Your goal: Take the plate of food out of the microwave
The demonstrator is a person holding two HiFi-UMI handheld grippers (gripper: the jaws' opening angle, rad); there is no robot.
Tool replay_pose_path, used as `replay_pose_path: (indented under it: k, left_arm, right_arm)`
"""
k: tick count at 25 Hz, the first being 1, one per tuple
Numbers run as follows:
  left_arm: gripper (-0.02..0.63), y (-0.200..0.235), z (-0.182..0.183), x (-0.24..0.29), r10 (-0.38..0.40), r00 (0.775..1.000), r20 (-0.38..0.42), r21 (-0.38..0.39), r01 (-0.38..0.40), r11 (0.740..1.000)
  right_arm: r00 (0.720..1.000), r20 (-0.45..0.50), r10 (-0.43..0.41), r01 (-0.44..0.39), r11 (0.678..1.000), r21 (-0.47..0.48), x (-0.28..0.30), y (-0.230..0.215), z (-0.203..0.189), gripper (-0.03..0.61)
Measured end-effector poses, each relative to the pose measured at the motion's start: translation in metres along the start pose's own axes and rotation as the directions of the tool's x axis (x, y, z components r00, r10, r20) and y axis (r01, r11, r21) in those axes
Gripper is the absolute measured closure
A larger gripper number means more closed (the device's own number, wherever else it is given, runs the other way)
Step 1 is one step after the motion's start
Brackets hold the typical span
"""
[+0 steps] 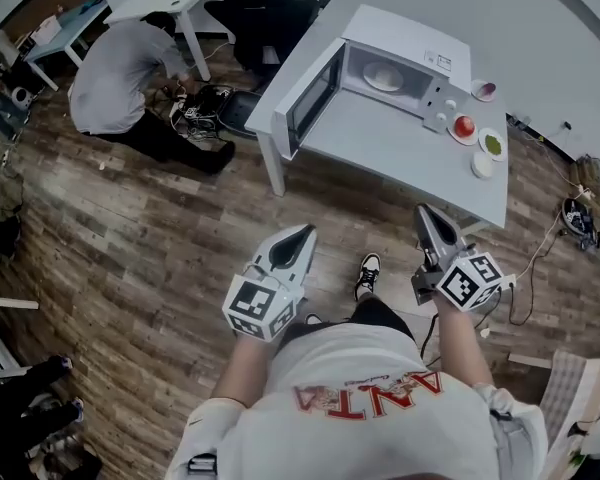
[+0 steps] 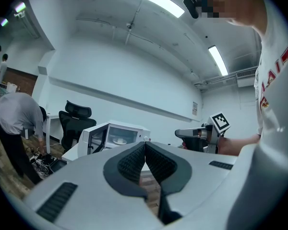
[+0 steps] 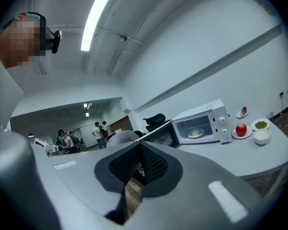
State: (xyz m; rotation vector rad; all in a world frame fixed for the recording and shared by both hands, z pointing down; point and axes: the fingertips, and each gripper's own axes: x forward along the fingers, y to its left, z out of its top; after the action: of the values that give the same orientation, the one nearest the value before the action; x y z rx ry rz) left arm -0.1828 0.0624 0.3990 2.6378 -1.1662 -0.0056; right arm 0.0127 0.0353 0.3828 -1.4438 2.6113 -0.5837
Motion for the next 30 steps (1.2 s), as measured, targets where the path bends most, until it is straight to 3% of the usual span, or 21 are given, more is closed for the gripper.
replay_pose_path:
  k: [6,12,21,30]
  left_arm:
    - [0.604,0.024,0.003,0.035,0.029,0.999,0.017,-0.067,-0.028,0.997]
    - [0.604,0.035,0.028,0.106,0.047,0.999,0.023,-0.039,-0.046,0.998]
    - [0.604,0.045,0.046,0.234,0.089,0.996,-0.024,-0.019,-0.089,0.996]
    - [0.604,0.063,0.036,0.307,0.137,0.986,-0.092,-0.017,-0.139,0.99]
  right_arm:
    - [0.998,-0.024,0.066,-0.066,0.998,0.009,0.049,-0.024,0.005,0.576]
    - [0.996,0.002,0.087,-0.087,0.996,0.036,0.087,-0.084,0.043,0.575]
    - [0.998,0.007,0.07,-0.07,0.979,0.194,0.128,-0.213,0.077,0.575]
    - [0.994,-0.084,0.069,-0.034,0.931,0.364,0.174,-0.28,0.049,0.575]
